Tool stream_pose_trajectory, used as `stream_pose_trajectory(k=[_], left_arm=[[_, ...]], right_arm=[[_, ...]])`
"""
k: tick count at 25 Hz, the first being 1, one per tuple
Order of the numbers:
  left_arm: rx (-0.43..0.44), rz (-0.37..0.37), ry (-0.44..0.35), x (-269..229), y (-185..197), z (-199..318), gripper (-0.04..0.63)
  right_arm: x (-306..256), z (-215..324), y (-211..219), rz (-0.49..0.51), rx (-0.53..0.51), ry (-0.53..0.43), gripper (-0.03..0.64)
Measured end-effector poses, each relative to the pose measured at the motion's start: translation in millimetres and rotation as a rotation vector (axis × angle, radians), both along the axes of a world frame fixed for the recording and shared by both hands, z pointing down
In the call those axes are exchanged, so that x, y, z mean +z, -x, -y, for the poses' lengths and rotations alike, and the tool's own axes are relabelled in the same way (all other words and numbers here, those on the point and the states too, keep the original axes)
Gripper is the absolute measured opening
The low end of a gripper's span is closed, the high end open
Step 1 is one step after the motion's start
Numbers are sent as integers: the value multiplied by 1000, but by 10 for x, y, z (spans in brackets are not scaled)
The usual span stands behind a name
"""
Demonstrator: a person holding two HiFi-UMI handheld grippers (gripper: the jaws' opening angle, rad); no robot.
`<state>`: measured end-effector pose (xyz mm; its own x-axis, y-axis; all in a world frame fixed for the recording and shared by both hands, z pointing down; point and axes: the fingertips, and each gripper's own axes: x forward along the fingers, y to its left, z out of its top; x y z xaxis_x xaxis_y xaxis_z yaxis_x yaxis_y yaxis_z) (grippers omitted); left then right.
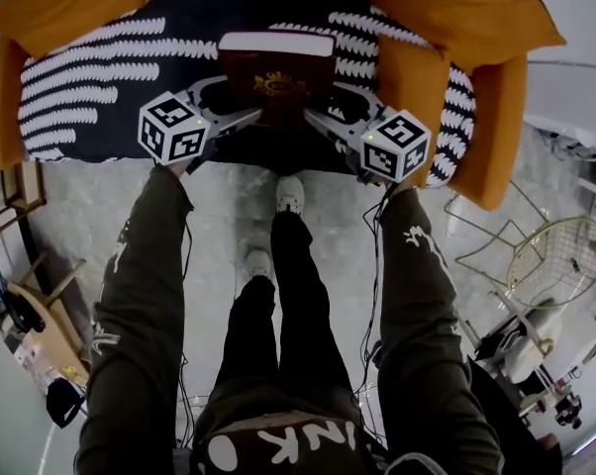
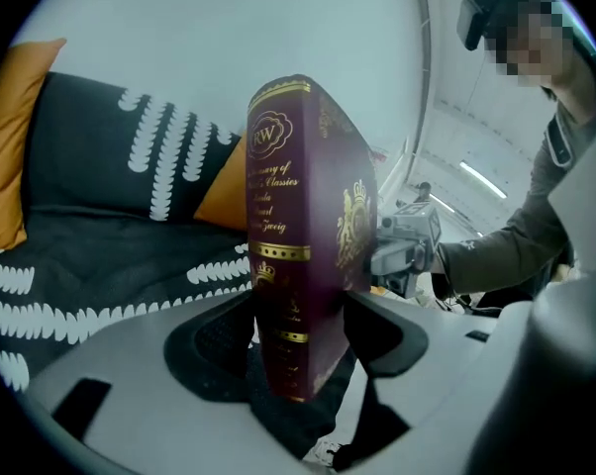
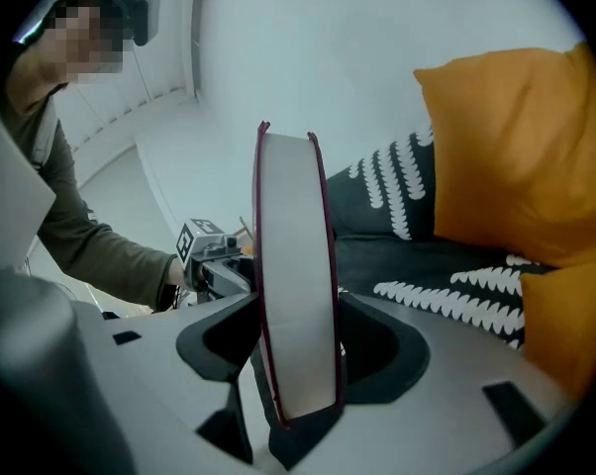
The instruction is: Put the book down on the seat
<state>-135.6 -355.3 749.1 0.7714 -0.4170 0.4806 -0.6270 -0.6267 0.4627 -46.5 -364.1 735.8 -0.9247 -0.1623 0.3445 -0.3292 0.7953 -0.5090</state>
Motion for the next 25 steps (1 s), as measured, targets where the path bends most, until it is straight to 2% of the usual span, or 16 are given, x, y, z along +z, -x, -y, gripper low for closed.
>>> stream_pose_trajectory(k=[8, 16, 22, 25], left_arm=[[-7, -26, 139, 682, 59, 178, 268], [-26, -74, 260, 1074, 82, 283, 268], [-28, -94, 280, 1107, 20, 476, 268], [-76, -115, 262, 1069, 82, 564, 267]], right_arm=[[689, 205, 67, -37, -23, 133, 250], [1077, 348, 97, -69, -39, 230, 252], [1143, 516, -4, -37, 1, 284, 250], [1176, 538, -53, -28, 21, 308, 252]])
